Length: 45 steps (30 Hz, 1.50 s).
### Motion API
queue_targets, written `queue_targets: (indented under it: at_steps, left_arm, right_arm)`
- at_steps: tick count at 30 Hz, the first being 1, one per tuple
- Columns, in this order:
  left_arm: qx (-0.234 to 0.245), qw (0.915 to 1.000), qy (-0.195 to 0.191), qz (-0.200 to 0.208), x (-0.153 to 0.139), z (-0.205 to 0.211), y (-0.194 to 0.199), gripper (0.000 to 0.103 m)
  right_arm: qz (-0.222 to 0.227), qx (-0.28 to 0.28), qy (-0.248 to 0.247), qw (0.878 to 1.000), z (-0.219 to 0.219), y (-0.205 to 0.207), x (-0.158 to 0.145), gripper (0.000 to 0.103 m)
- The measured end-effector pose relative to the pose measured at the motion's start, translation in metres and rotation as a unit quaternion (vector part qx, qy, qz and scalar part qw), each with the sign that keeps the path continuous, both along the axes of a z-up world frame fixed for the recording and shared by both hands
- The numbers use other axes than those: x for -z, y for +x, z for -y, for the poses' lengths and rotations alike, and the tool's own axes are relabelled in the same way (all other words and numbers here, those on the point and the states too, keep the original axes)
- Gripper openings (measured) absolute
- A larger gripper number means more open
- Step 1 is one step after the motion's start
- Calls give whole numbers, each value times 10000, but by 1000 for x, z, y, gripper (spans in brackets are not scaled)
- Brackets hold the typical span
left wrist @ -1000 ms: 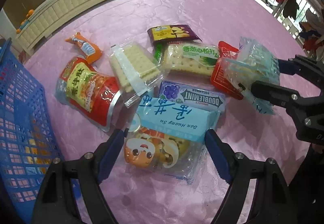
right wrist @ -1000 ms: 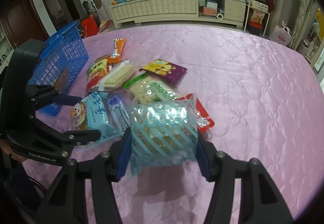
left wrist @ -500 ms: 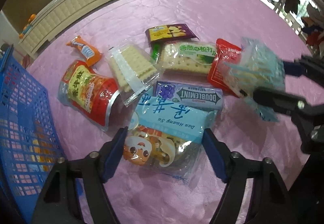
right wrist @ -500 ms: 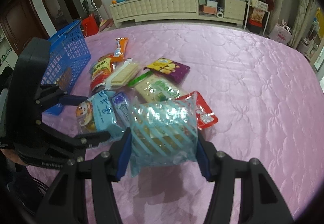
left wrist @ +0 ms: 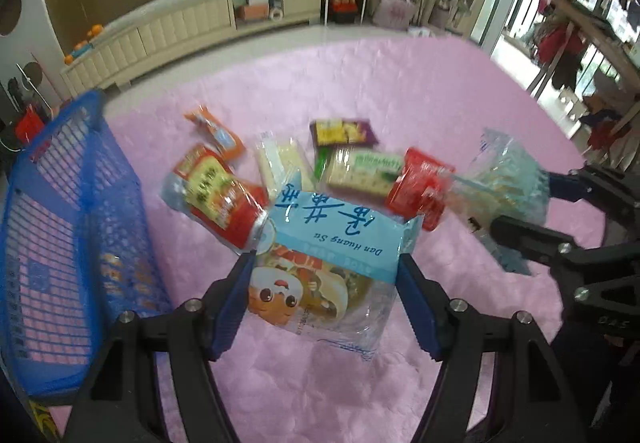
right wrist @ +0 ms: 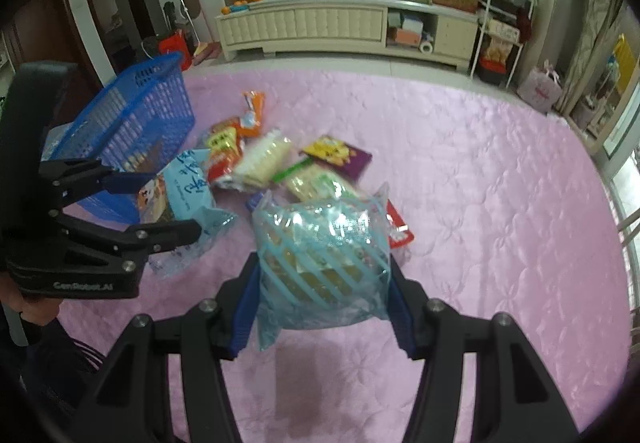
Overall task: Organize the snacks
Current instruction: 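Carry both bread bags over the blue basket and release them inside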
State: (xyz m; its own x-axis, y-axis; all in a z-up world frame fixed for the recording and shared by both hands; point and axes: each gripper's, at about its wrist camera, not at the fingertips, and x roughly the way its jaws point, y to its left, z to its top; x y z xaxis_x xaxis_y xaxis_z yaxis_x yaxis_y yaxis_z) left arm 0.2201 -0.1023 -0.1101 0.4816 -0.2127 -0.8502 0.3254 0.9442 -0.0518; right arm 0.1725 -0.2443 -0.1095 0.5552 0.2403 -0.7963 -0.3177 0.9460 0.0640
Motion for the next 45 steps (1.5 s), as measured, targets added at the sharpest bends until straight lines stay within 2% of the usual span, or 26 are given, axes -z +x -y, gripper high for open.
queue_targets:
  at_steps: [6, 7, 8, 14, 21, 32, 36, 45]
  left_arm:
    - [-205, 9979, -193, 576, -47, -23, -22, 68]
    - [-261, 9973, -228, 643, -53, -28, -24, 68]
    - [-326, 9965, -290, 718, -60, -35, -27, 68]
    - [-597, 9931, -294, 971, -91, -73, -38, 68]
    - [-978, 9884, -198, 1142, -112, -121, -45, 68]
    - [-1588, 9806, -44, 1145, -119, -186, -37, 68]
    - [-1811, 9787, -128, 955, -110, -211, -17, 68]
    - [-1985, 9780, -16, 639, -81, -242, 30, 68]
  right_arm:
    - [338, -103, -69, 9994, -20, -9, -36, 62]
    - [527, -119, -73, 9985, -28, -12, -50, 62]
    - [527, -119, -73, 9985, -28, -12, -50, 62]
    - [767, -367, 105, 9963, -57, -11, -79, 62]
    - [1017, -840, 102, 9912, -107, -7, -100, 62]
    - [920, -1497, 235, 9842, -181, 22, -105, 62]
    - [814, -1730, 62, 9815, -209, 45, -96, 62]
    - [536, -1885, -191, 9804, -243, 100, -72, 62]
